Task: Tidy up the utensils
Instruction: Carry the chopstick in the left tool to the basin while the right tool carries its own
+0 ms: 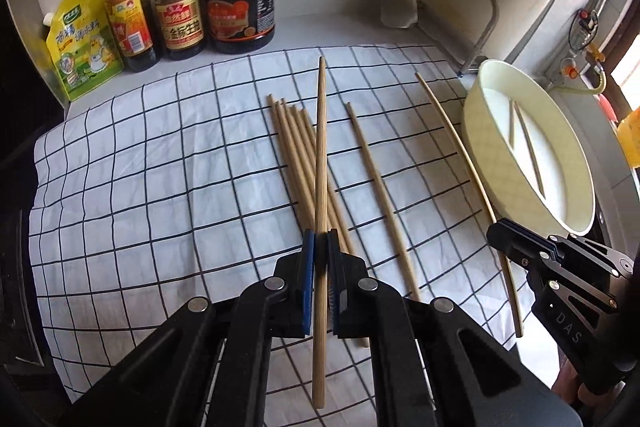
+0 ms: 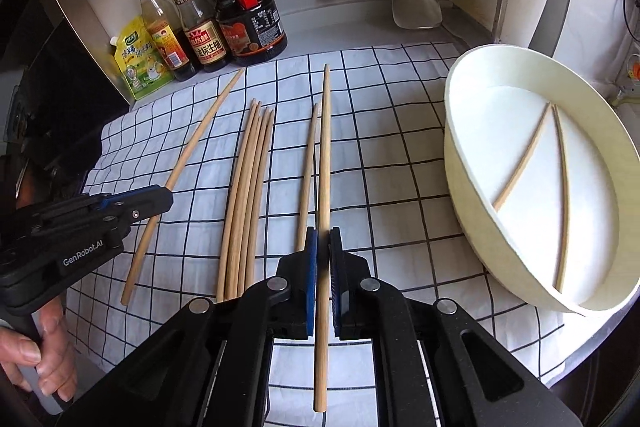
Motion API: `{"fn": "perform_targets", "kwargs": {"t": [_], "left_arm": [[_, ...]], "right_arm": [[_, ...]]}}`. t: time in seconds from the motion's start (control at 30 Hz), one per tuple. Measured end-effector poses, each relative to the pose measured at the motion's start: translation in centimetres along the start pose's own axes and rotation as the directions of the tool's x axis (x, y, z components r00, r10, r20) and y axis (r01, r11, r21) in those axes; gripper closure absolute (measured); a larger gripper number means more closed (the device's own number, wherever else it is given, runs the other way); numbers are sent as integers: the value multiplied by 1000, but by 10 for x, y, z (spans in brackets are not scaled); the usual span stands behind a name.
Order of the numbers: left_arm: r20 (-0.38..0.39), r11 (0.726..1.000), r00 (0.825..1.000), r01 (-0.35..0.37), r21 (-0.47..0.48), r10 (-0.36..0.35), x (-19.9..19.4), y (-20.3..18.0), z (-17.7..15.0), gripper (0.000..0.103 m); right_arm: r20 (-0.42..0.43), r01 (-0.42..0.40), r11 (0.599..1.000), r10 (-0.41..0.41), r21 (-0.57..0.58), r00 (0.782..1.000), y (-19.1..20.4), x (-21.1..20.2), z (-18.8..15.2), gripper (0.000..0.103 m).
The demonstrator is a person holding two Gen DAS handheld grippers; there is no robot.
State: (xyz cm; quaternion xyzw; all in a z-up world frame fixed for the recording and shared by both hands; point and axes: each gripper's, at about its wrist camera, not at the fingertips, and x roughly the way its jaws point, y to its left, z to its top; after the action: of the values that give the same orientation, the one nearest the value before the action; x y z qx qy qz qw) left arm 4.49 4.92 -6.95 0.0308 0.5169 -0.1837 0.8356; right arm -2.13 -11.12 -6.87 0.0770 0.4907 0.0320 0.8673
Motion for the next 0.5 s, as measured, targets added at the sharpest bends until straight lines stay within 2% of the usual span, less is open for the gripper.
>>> {"fn": "perform_targets", "kwargs": {"t": [0.23, 0.33, 0.5], "left_arm": [[41, 990, 996, 79, 116, -84, -17, -63, 26, 96], [47, 976, 991, 113, 185, -123, -20, -97, 39, 96], [41, 937, 981, 166, 307, -187, -19, -158, 56, 96]], "right_arm": [[72, 46, 995, -52, 84, 996, -47, -43, 2, 97], [96, 81, 986, -95, 144, 991, -79, -57, 1, 97], [125, 122, 959, -158, 256, 979, -133, -73, -1, 97]]}}
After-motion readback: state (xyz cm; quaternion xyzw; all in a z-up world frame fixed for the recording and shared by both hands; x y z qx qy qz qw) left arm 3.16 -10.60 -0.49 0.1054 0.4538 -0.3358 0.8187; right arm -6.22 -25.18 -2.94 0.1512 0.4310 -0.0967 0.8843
